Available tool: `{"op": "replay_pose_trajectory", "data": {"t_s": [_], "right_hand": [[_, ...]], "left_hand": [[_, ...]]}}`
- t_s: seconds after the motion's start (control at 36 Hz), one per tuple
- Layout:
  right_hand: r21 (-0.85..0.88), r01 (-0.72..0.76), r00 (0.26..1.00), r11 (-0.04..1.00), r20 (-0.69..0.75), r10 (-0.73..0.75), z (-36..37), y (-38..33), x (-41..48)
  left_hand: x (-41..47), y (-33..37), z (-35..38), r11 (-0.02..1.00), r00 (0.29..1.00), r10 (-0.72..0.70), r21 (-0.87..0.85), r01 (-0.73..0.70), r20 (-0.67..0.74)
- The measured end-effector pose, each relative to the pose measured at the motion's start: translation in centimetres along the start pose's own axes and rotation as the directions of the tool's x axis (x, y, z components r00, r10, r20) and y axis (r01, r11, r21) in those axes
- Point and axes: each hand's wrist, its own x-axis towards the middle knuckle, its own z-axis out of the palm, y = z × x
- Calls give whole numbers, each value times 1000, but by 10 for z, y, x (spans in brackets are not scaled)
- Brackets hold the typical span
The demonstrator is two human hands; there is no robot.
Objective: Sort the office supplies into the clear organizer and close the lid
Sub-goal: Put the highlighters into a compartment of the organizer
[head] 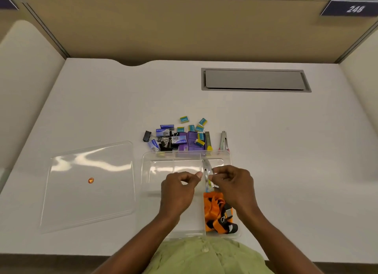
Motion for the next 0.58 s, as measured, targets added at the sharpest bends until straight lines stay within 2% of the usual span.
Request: {"op": "replay_pose_trajectory", "data": {"t_s": [0.06,0.11,0.17,0.28,0.39,0.58], "right_hand": [[-183,67,989,981,-114,-89,-1,2,6],[-356,122,969,926,-158,-189,-1,3,13],[-496,142,956,856,-157,-250,2,6,20],[-750,216,926,626,-45,-374,18,14,24],[-822,270,941,502,115,-319,34,21,22],[-774,311,944,552,187,-270,42,21,21]], "left_hand": [[3,-5,-7,978,990,75,205,-49,-120],[5,-11,-14,918,964,164,389,-71,-211],[9,-16,-21,871,955,190,488,-56,-230],[17,-24,-25,811,969,165,585,-26,-186],[20,-28,-25,773,975,152,634,-15,-162],[21,-32,-22,778,976,150,628,-20,-155]]}}
